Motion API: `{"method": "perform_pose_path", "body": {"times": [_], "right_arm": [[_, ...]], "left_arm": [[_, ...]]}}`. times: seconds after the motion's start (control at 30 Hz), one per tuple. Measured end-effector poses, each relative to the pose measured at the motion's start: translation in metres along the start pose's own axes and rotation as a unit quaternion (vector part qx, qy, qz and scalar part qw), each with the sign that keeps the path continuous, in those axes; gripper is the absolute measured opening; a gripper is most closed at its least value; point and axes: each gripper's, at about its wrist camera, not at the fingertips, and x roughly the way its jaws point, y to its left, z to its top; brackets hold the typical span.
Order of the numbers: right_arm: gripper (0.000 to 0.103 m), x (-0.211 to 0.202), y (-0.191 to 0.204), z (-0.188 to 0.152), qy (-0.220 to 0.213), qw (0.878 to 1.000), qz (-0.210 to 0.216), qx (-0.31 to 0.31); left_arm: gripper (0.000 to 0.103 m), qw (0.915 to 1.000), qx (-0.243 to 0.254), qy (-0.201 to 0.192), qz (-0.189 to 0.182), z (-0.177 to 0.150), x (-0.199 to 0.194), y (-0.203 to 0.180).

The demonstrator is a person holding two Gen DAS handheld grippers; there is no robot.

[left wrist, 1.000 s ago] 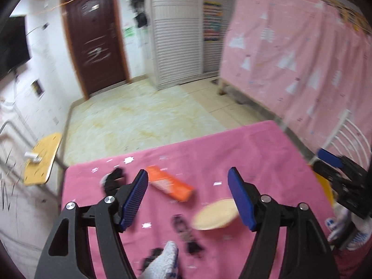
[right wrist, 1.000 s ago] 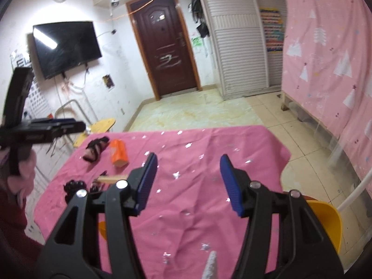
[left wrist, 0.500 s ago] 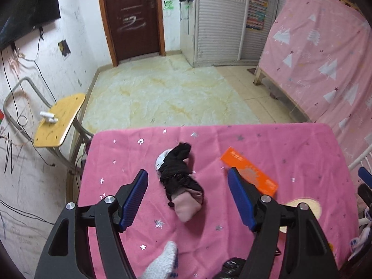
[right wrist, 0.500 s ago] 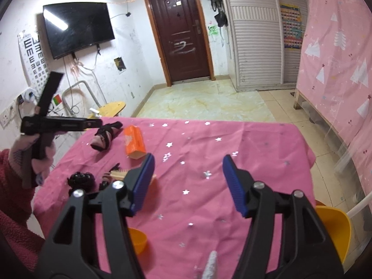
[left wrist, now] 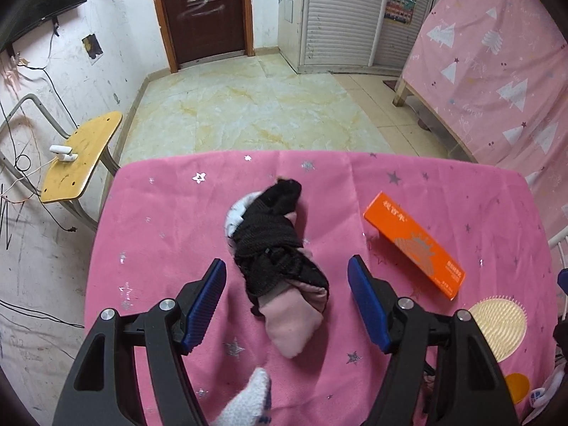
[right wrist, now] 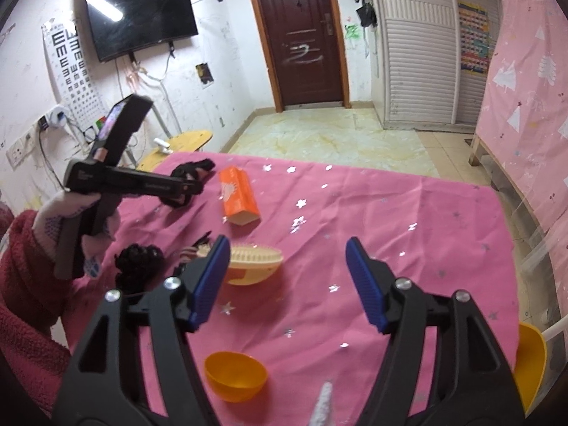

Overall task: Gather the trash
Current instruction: 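Grasp the black-and-pink sock bundle with the left gripper while the right gripper grasps the beige round hairbrush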

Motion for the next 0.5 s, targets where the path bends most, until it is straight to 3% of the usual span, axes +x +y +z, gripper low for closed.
{"method": "perform_pose_path", "body": {"times": [0.13,0.23,0.5], "right_arm": [[0.067,0.011,0.012,0.0,0.016,1.0,0.011,-0.012],[0.077,0.019,0.023,0.001,0.027,0.999,0.02,-0.022],[0.087,0.046,0.039,0.011,0.071,0.997,0.021,-0.037]], "left_arm": [[0.037,1.0,-0.001,0.005,0.001,-0.003,0.005,0.0],[0.033,1.0,0.0,0.002,0.001,-0.006,0.004,-0.001],[0.031,1.0,-0.003,-0.003,-0.007,-0.012,0.002,0.004]]}}
